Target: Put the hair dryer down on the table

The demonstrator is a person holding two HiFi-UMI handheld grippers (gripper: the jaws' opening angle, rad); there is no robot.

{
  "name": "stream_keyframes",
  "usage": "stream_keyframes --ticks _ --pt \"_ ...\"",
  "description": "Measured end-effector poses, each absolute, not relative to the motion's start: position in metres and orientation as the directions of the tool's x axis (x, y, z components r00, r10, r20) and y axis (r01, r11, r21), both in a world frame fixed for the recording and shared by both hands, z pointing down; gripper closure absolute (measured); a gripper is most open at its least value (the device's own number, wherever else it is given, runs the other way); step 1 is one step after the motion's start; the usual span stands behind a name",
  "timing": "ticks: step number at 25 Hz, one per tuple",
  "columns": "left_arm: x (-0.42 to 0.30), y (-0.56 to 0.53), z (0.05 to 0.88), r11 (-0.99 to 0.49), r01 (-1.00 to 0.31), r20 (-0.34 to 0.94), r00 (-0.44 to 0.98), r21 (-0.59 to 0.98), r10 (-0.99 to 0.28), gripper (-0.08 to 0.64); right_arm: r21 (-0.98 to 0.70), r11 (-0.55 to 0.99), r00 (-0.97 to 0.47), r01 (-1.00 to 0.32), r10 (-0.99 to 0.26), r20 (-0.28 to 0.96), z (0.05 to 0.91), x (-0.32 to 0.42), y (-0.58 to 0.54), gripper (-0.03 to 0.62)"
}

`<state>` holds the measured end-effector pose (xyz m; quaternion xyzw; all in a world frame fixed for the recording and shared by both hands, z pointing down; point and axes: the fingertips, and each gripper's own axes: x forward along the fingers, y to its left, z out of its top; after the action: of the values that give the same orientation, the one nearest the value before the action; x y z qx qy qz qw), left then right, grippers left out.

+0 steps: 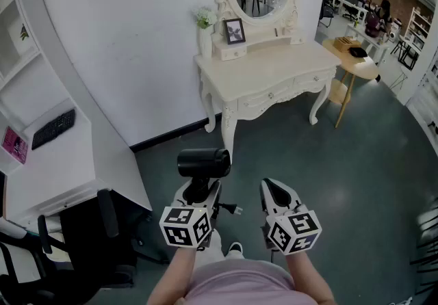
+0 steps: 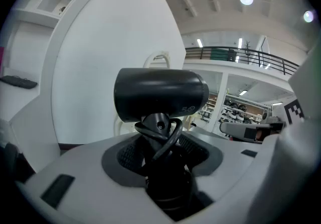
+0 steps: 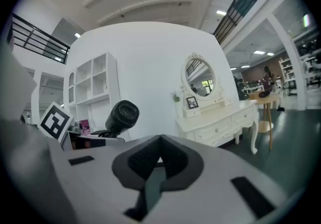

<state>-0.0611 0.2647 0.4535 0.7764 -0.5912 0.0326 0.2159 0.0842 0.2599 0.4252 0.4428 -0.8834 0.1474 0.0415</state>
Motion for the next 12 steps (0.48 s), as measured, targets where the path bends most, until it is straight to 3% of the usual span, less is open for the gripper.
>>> stream_keyframes --ticks 12 --pt "-0.0635 0.2656 0.4583 -0.182 -0.935 0.322 0.28 0.303 -0.904 0.354 -0.264 0.559 -0.609 -0.786 -0.773 0.178 0.4285 0.0902 0.2564 0.589"
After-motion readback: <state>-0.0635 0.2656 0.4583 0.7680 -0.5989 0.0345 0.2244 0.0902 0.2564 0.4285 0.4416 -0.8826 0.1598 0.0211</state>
